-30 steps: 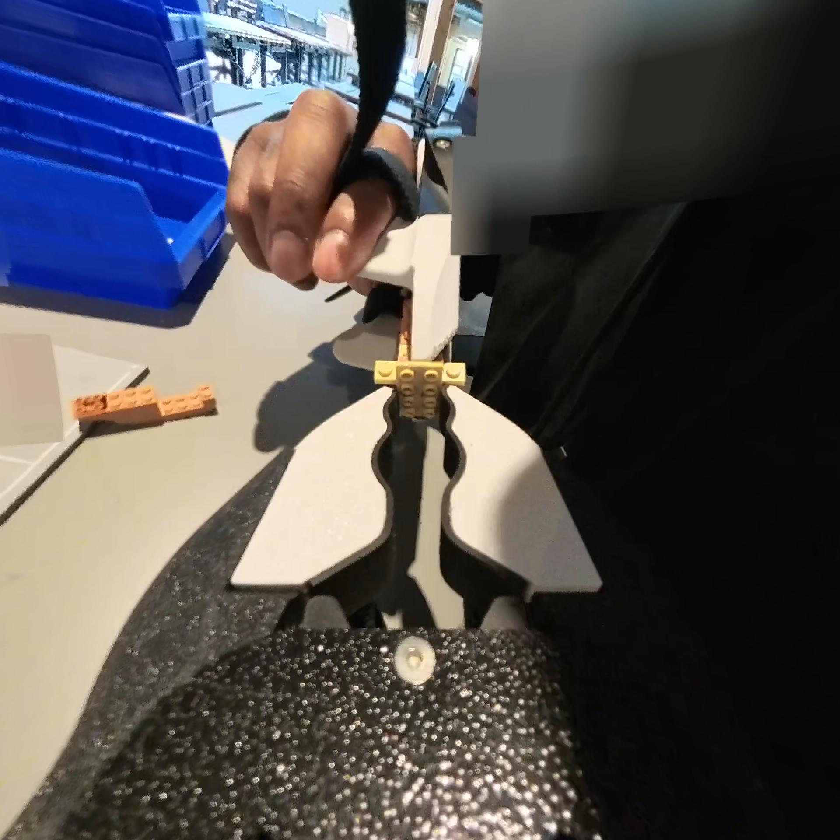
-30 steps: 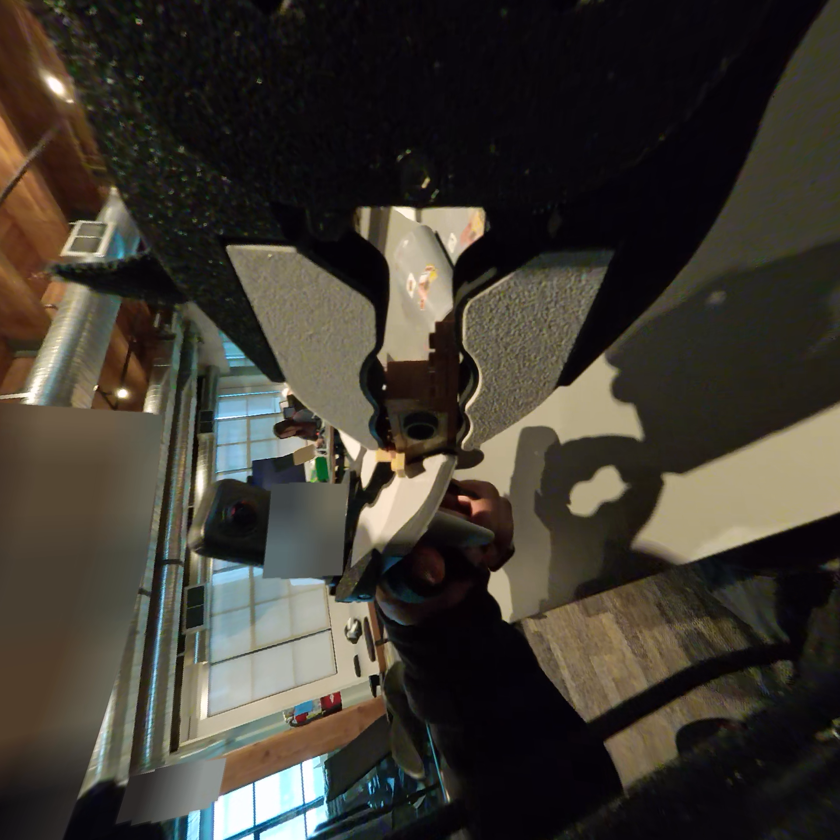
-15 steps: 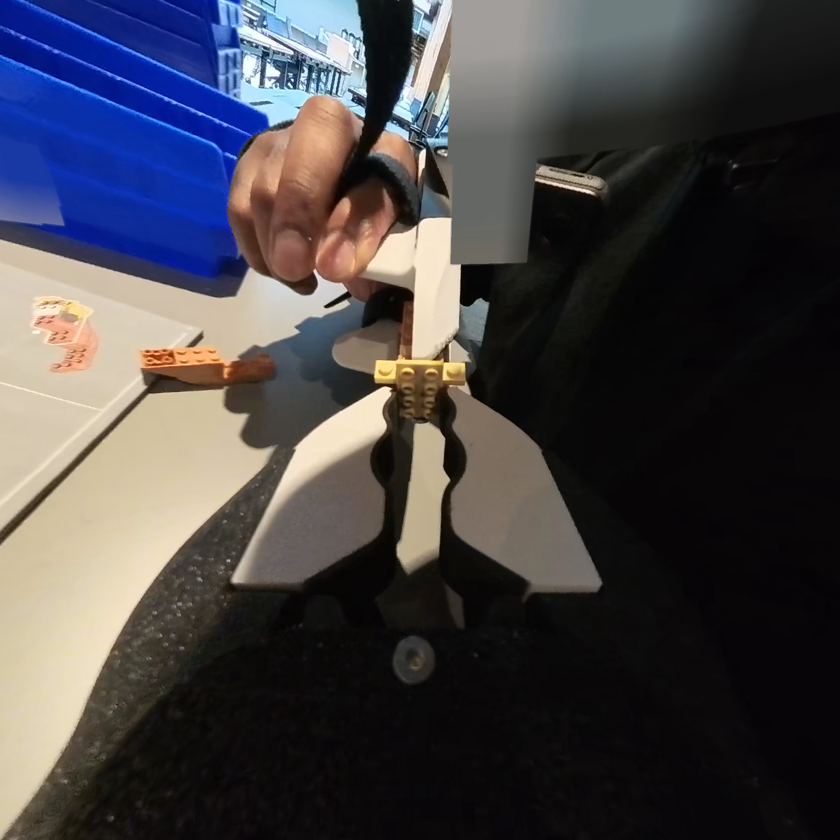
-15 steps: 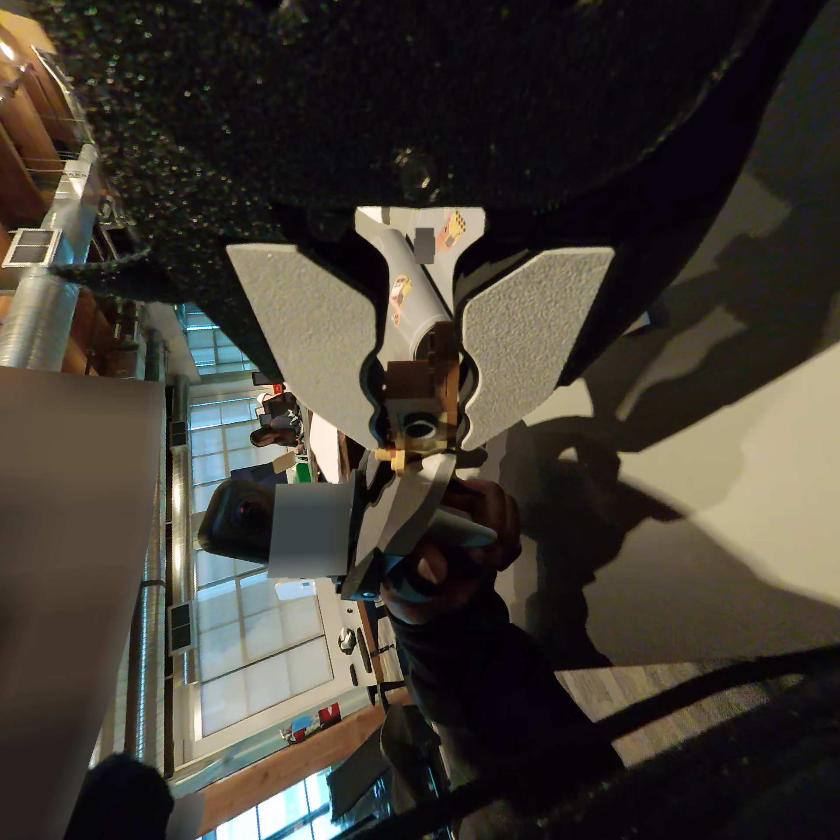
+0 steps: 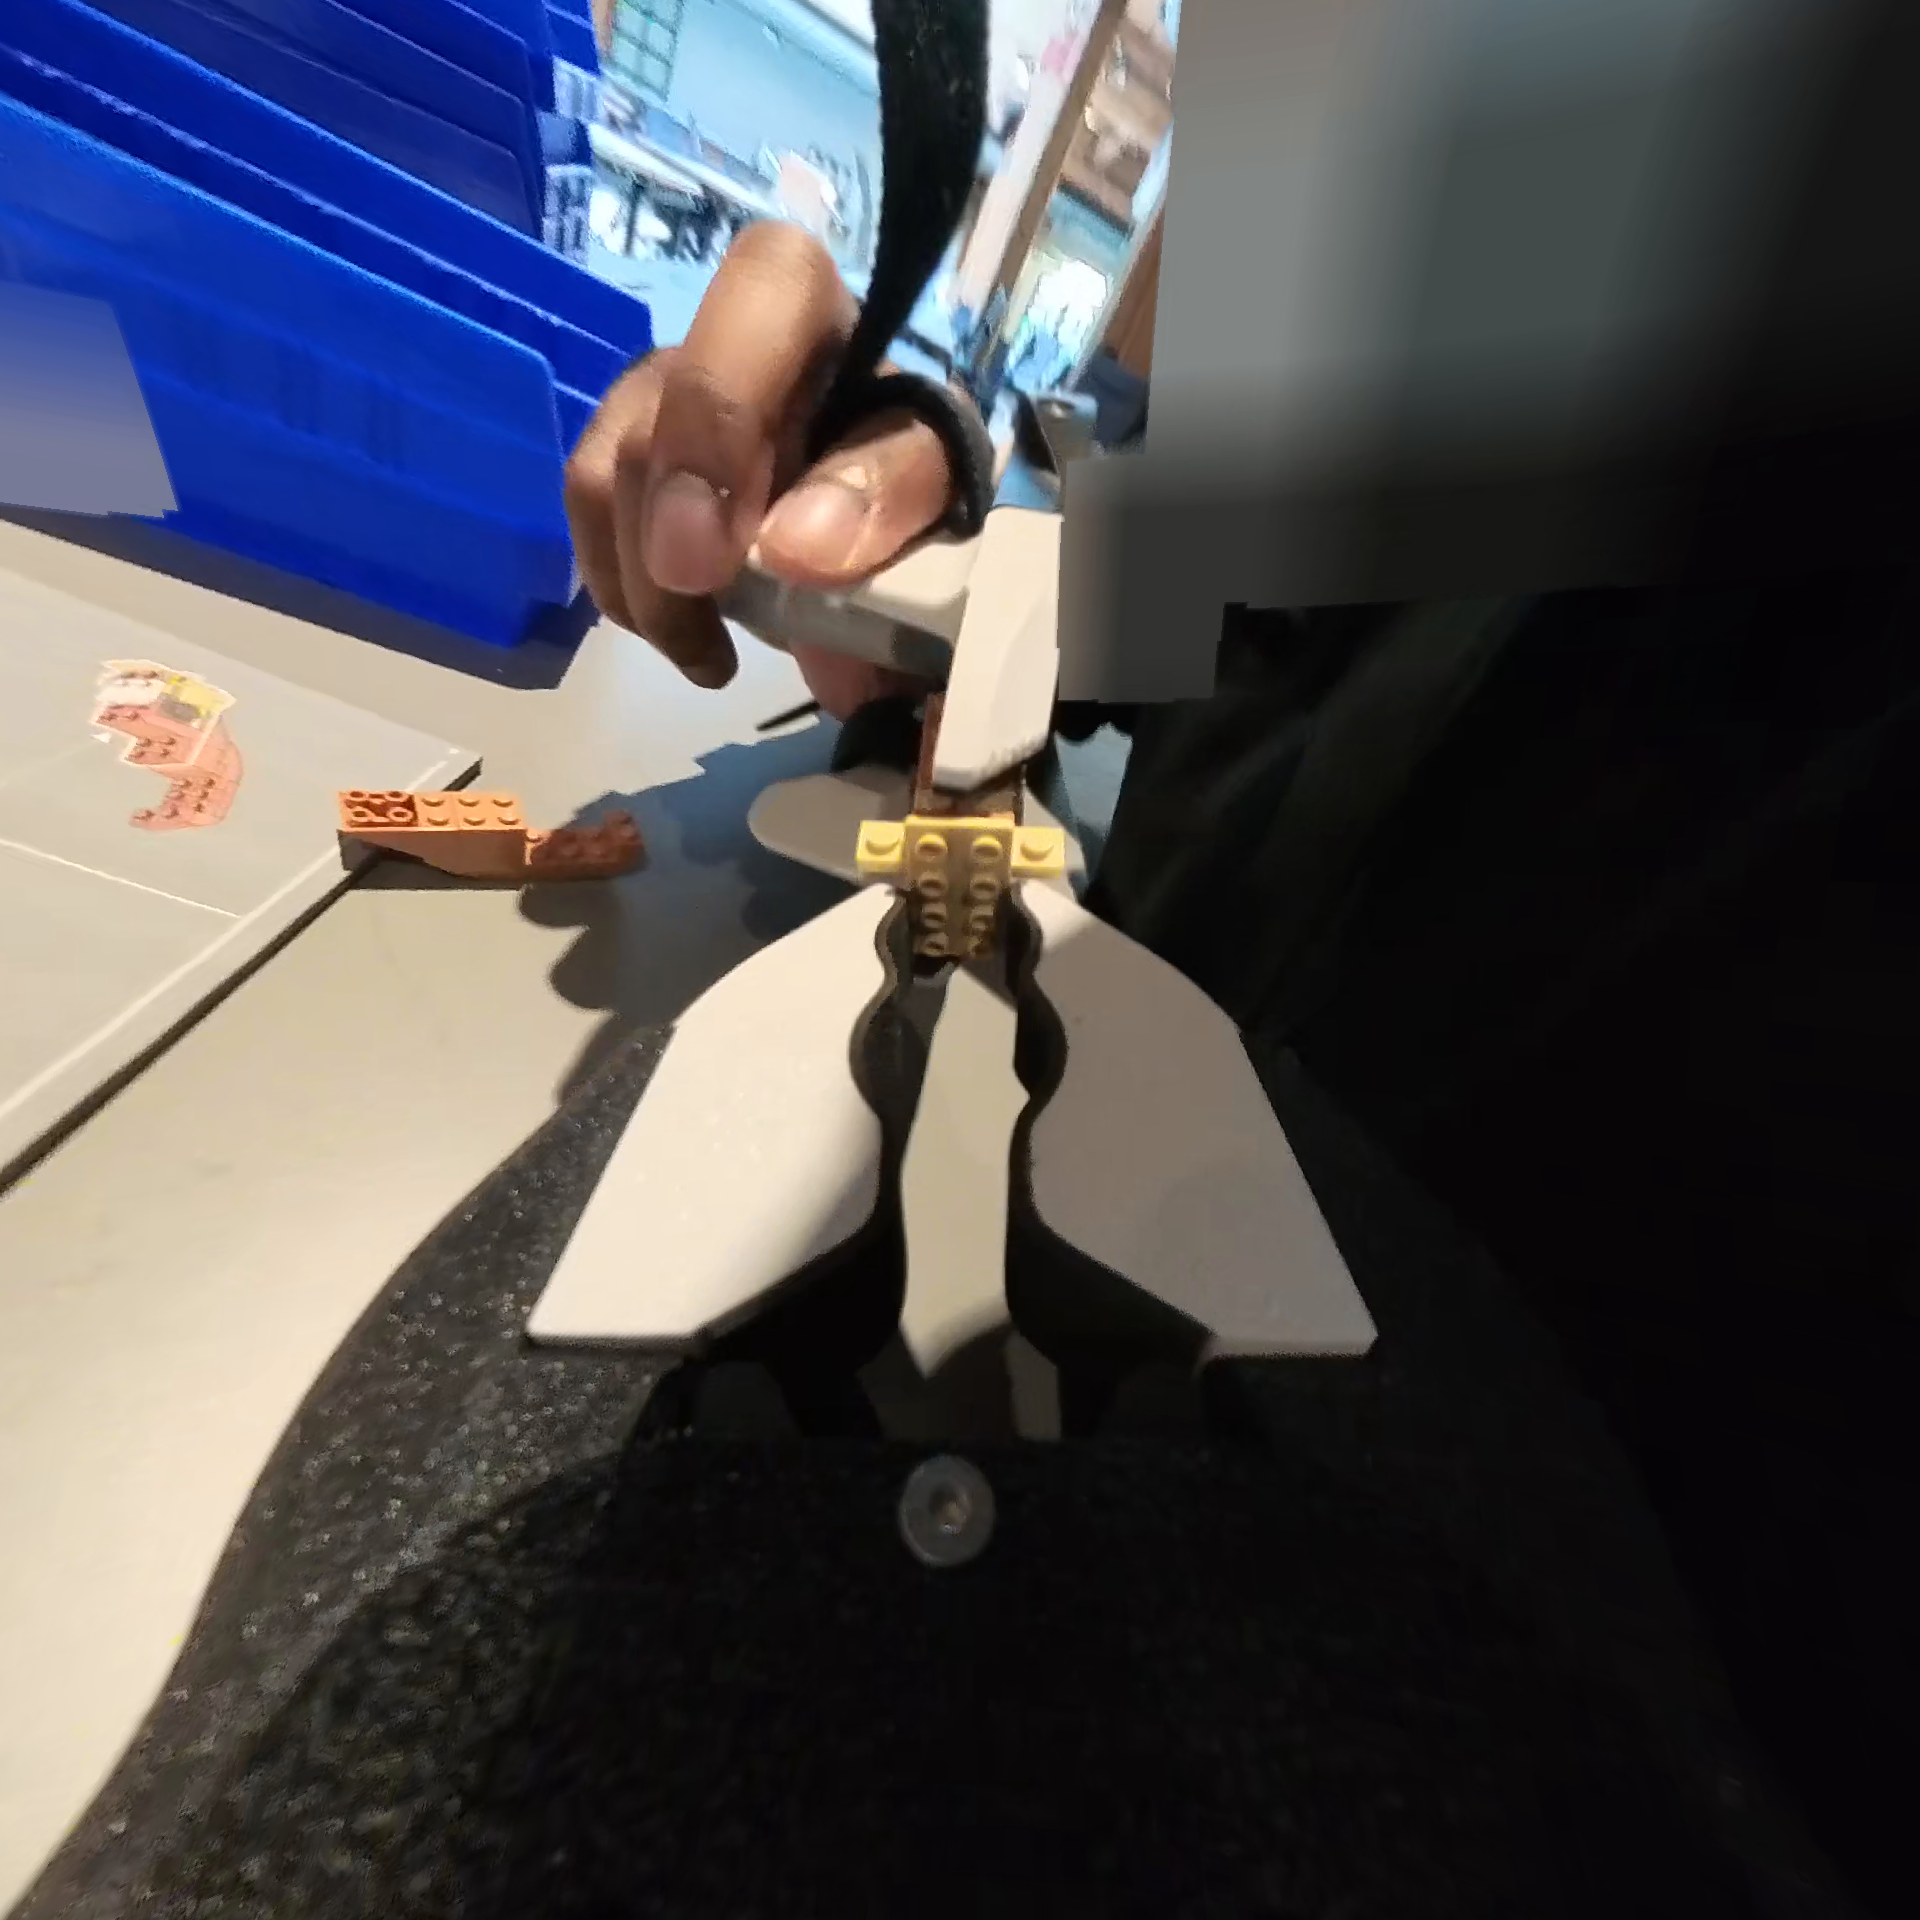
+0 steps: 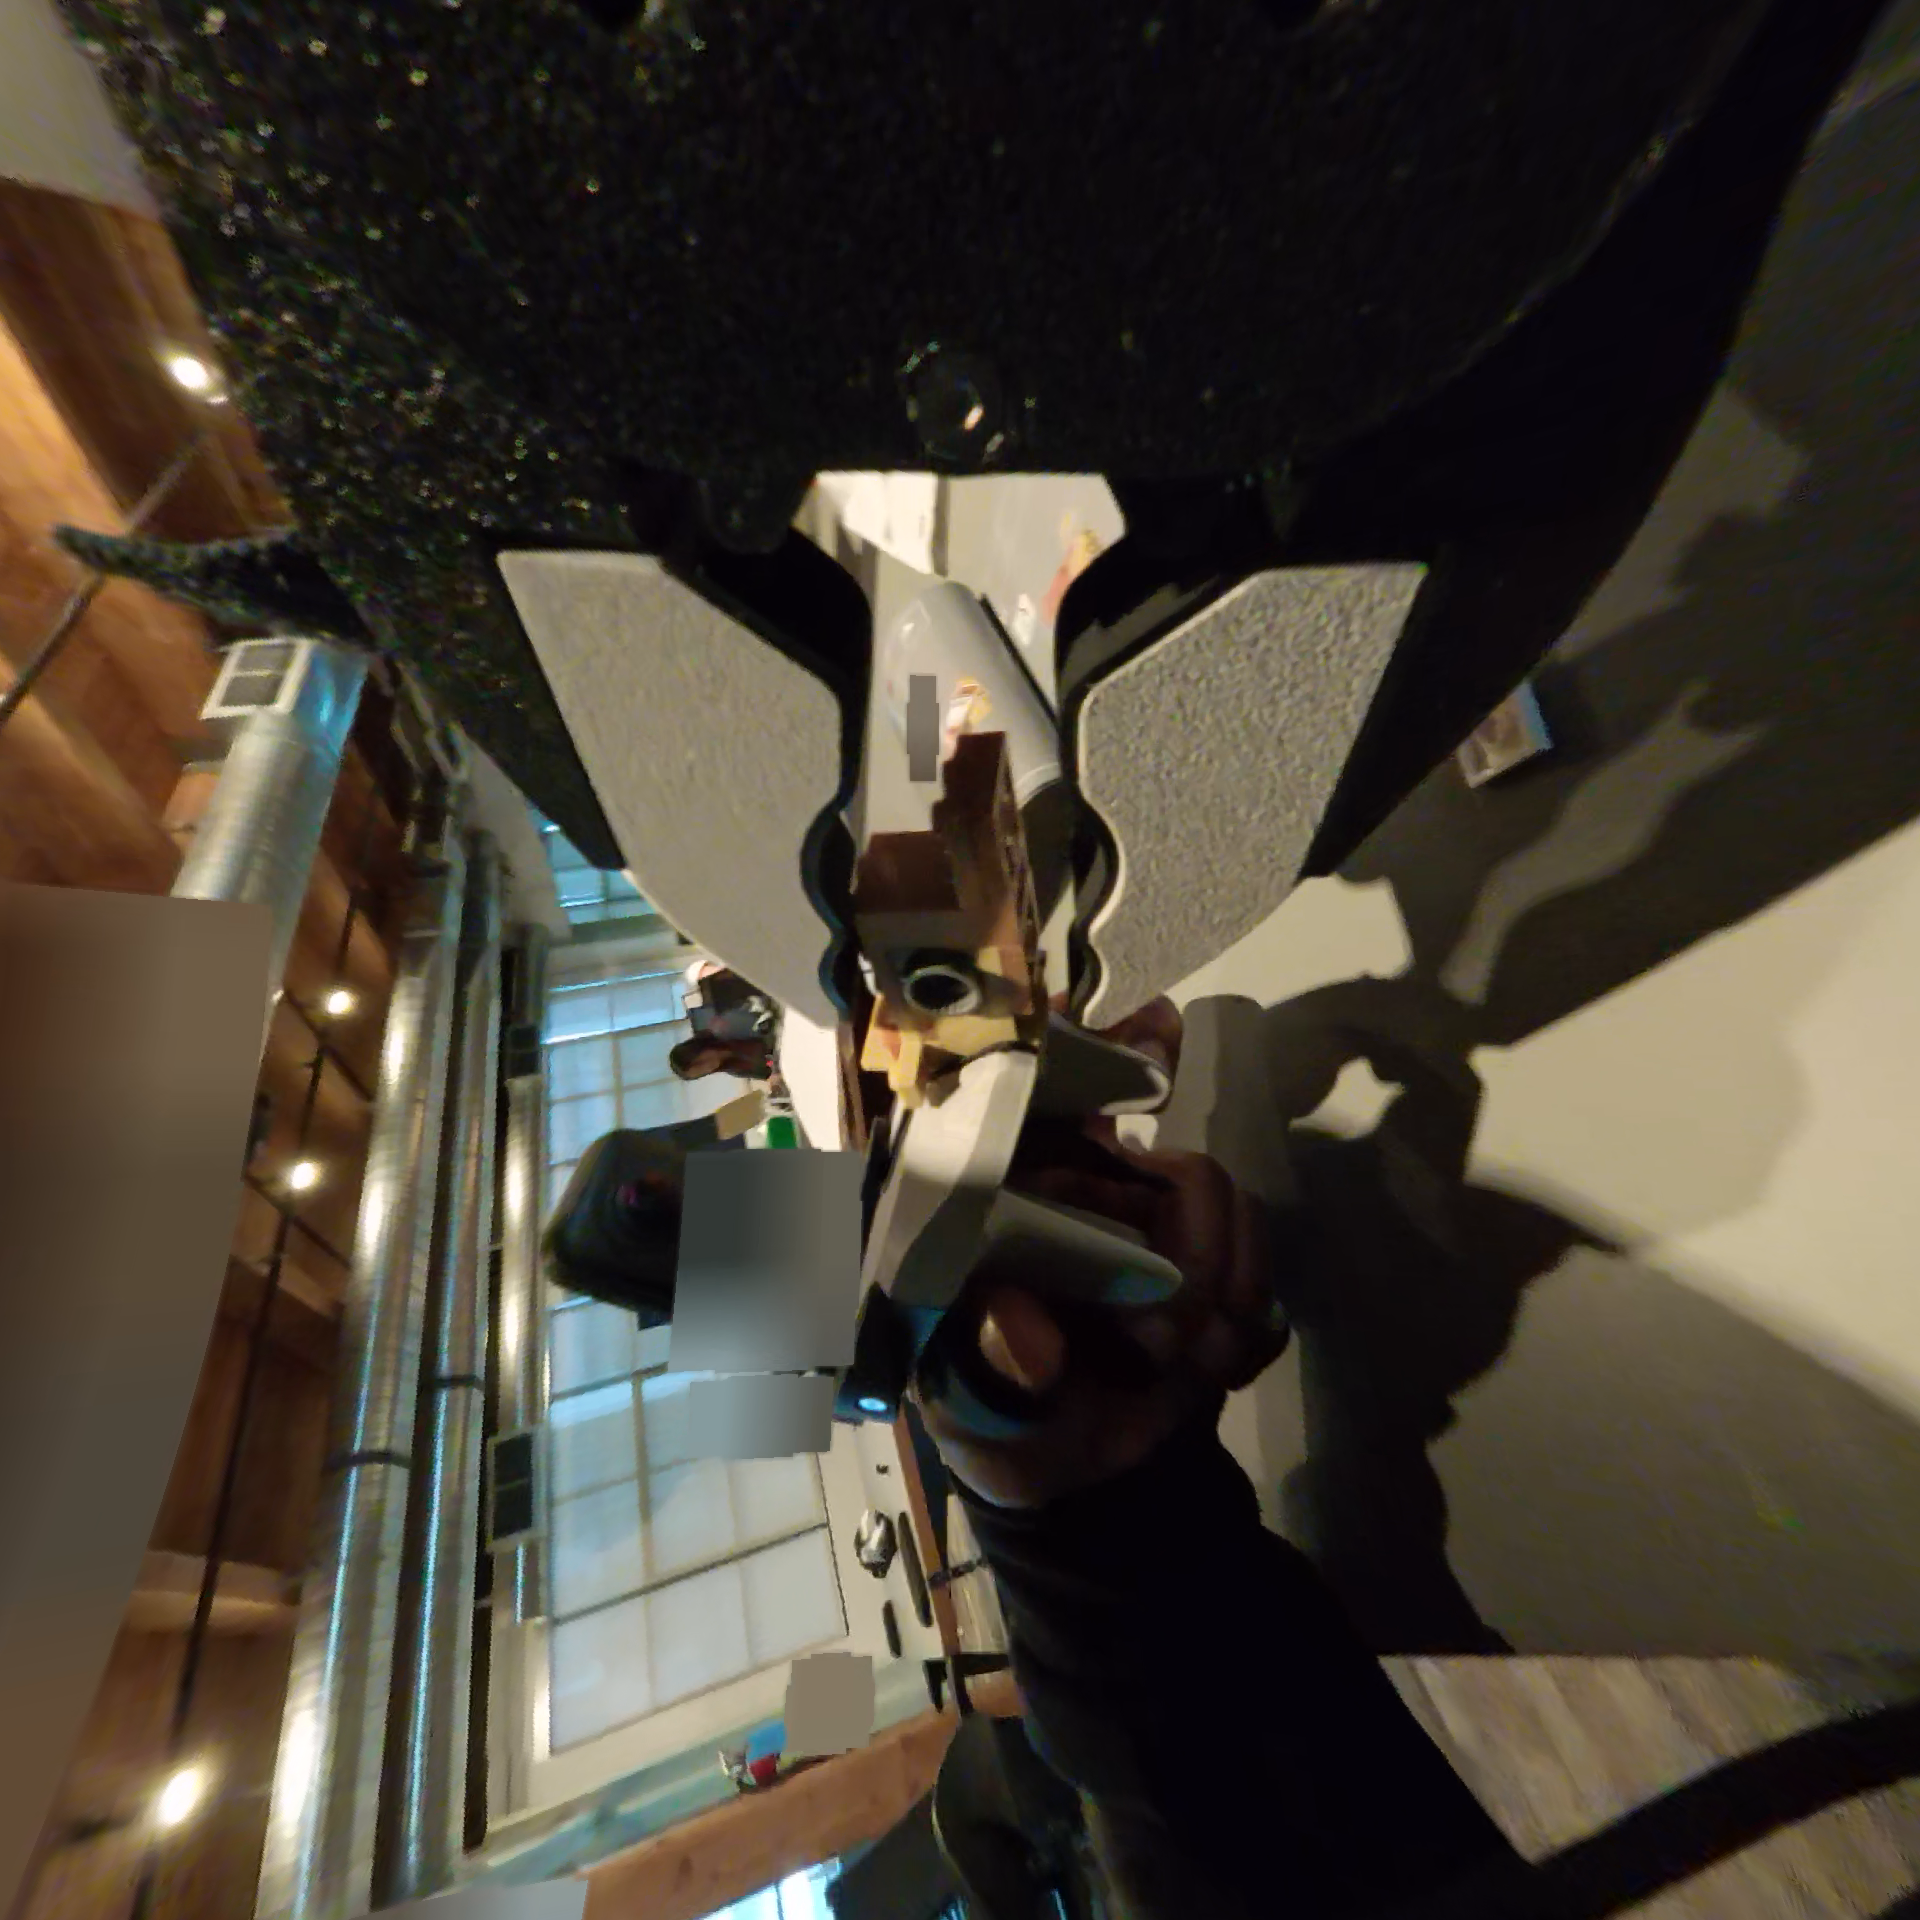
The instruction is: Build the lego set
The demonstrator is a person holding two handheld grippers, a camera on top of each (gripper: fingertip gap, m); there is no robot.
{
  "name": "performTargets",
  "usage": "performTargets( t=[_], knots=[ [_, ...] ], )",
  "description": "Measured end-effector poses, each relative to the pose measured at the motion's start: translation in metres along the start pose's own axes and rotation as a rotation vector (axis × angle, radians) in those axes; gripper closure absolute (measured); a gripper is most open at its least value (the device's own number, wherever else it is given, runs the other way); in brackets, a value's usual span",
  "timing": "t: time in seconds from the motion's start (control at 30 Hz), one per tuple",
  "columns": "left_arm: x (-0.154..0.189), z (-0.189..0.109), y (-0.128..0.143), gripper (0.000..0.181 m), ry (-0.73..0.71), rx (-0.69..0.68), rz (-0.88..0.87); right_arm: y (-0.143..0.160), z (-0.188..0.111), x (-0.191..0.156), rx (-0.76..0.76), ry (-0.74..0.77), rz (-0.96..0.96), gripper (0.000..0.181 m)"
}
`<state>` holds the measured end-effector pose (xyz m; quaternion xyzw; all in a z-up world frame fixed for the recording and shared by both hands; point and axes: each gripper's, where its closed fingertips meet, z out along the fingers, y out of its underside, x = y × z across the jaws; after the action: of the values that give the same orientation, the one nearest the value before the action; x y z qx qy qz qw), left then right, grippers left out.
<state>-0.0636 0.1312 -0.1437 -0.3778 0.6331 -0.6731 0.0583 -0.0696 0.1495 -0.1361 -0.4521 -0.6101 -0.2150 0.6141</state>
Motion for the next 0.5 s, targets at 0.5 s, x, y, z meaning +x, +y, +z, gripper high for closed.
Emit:
performTargets(
  t=[0.5],
  knots=[
    [0.032,0.000,0.007,0.165,-0.019,-0.029,0.031,-0.032,-0.013,-0.009,0.042,-0.068,0.058,0.133]
  ],
)
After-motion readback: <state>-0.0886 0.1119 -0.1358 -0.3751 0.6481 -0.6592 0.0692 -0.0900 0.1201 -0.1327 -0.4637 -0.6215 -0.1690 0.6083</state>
